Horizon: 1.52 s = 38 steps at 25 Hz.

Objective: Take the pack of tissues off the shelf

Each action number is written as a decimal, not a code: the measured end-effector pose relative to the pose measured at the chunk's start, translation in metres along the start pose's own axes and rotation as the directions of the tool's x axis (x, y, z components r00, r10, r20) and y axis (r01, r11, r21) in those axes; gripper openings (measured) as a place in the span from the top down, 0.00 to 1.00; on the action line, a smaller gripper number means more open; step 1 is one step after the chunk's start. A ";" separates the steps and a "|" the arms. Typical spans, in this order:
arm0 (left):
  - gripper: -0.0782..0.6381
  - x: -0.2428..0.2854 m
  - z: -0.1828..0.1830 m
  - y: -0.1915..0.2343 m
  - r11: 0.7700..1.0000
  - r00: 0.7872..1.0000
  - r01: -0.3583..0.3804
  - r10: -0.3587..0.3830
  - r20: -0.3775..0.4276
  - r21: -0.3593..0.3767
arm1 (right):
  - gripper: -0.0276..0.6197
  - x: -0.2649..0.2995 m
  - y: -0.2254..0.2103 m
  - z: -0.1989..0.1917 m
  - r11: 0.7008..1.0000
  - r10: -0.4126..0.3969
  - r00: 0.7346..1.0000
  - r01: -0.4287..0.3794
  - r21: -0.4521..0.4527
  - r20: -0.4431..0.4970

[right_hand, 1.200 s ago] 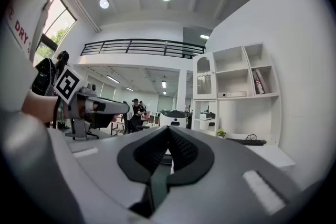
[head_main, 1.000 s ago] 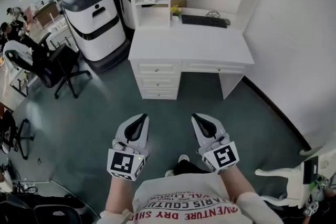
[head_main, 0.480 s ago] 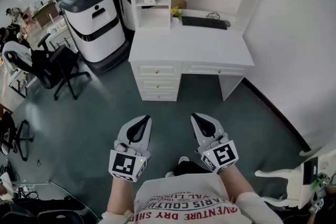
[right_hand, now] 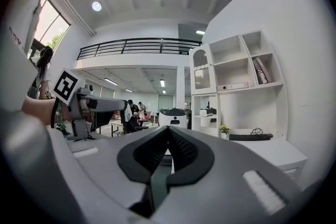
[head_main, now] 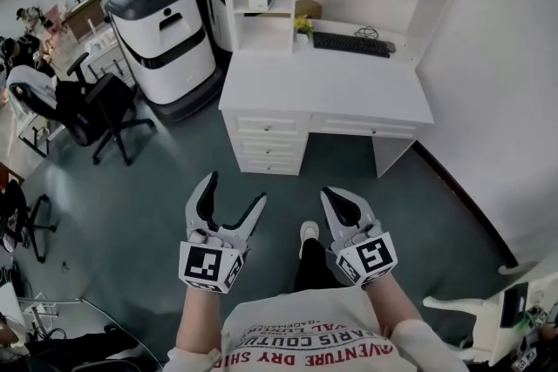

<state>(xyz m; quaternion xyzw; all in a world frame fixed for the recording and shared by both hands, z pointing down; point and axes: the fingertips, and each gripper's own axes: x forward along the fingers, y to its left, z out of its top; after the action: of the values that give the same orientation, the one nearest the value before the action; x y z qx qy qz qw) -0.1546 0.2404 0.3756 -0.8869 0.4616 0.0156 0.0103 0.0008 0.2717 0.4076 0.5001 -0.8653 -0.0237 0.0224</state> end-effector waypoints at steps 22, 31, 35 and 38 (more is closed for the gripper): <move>0.32 0.293 -0.007 0.080 0.993 0.992 -0.117 0.118 -0.036 0.019 | 0.95 0.215 -0.255 -0.008 0.996 0.079 0.997 -0.079 0.039 -0.005; 0.30 0.354 -0.026 0.122 0.988 0.984 -0.156 0.156 -0.090 0.009 | 0.95 0.275 -0.294 -0.026 0.994 0.100 0.994 -0.097 0.054 -0.047; 0.29 0.392 -0.030 0.150 0.989 0.985 -0.146 0.146 -0.088 -0.001 | 0.95 0.309 -0.309 -0.026 0.995 0.095 0.994 -0.094 0.038 -0.046; 0.29 0.428 -0.028 0.173 0.992 0.989 -0.128 0.127 -0.076 -0.013 | 0.95 0.339 -0.328 -0.025 0.997 0.068 0.997 -0.067 0.032 -0.044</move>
<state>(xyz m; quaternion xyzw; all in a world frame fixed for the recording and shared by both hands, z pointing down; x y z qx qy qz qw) -0.0497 -0.2102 0.3868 -0.8555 0.5174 -0.0131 -0.0161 0.1169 -0.1864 0.4165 0.4713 -0.8813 0.0018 0.0350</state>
